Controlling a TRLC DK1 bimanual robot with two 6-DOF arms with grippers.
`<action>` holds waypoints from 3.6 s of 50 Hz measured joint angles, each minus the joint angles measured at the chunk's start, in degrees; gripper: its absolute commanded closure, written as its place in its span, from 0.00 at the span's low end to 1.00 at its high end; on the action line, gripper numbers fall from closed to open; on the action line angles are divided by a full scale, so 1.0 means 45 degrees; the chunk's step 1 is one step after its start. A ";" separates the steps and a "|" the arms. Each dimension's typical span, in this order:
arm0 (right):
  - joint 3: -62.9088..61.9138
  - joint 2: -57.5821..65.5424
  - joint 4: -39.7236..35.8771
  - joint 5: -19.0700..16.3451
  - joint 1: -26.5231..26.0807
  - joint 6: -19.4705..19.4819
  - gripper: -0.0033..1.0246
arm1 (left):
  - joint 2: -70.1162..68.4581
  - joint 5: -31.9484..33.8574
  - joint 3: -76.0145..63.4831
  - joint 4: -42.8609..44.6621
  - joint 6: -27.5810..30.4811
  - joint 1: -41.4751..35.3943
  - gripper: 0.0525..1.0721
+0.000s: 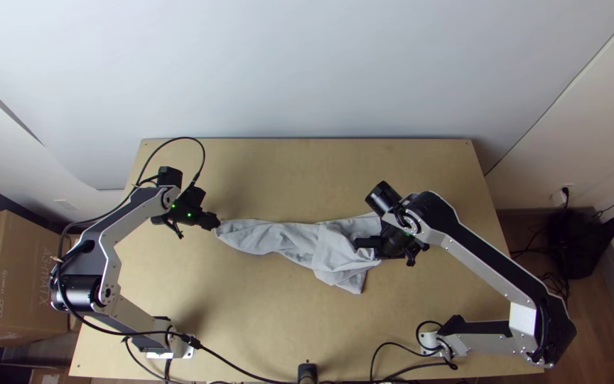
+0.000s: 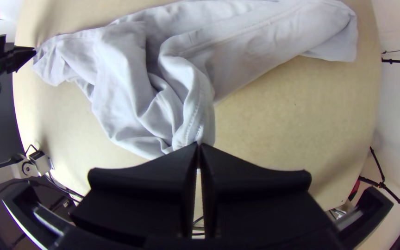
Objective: Fold the t-shirt
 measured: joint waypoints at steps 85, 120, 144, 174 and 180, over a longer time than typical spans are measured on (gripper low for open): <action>1.2585 0.4279 0.7247 -0.0015 -0.5654 -0.4449 0.97 | -0.2866 -0.6407 1.2964 -0.0262 -0.4235 -0.0102 0.98; 0.8000 -0.7635 0.8199 -0.0364 -0.3959 -0.5095 0.97 | -1.4071 -0.6382 0.8888 0.1836 -0.3939 -0.0136 0.98; 0.4065 -0.7820 0.8918 -0.0189 -0.3900 -0.4177 0.97 | -1.4766 -0.6552 0.3818 0.1409 -0.4789 -0.1273 0.98; -0.7927 -0.3973 1.6966 -0.0748 -0.3900 -0.2880 0.97 | -1.1166 -0.4541 -0.7805 0.8267 -0.6407 -0.1826 0.98; -0.7728 -0.1705 1.8214 -0.0908 -0.4420 -0.2895 0.97 | -0.8728 -0.4221 -0.7805 1.0365 -0.6436 -0.1481 0.98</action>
